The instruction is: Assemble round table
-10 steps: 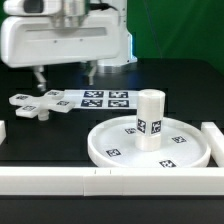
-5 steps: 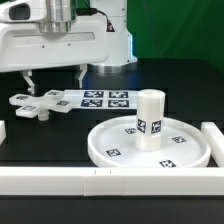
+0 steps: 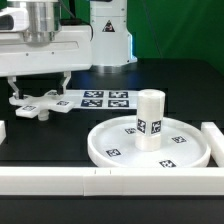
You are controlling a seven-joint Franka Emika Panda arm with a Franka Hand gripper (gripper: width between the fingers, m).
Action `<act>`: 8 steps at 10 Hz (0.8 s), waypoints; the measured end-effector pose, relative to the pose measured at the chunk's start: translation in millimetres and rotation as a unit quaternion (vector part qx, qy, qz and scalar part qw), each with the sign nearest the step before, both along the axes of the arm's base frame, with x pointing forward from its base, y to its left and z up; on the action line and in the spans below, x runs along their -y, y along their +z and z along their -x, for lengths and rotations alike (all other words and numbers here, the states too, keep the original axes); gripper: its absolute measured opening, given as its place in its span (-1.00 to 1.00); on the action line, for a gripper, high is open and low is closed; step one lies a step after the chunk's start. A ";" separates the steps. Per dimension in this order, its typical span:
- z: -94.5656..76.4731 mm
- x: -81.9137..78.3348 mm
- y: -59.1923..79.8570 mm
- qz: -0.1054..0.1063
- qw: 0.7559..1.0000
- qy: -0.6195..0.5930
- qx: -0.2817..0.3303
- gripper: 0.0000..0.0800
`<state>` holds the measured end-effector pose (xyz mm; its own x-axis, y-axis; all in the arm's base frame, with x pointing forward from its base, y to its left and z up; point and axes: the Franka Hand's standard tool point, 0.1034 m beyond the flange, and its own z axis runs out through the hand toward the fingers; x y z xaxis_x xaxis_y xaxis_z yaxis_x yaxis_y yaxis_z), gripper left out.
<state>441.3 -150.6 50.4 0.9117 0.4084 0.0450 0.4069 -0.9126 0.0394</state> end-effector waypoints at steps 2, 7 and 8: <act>0.7 -0.2 -1.4 0.000 1.000 0.001 -0.001 0.62; 10.0 6.9 -9.0 -0.001 1.000 0.009 -0.011 0.62; 10.9 6.4 -10.7 -0.001 1.000 0.010 -0.012 0.62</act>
Offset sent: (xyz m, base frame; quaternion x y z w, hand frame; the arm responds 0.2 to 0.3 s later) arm -0.0112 -0.0040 -0.0062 -0.0005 0.0040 -0.0441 0.9990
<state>430.4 -157.0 39.7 0.9045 0.4258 0.0234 0.4251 -0.9047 0.0272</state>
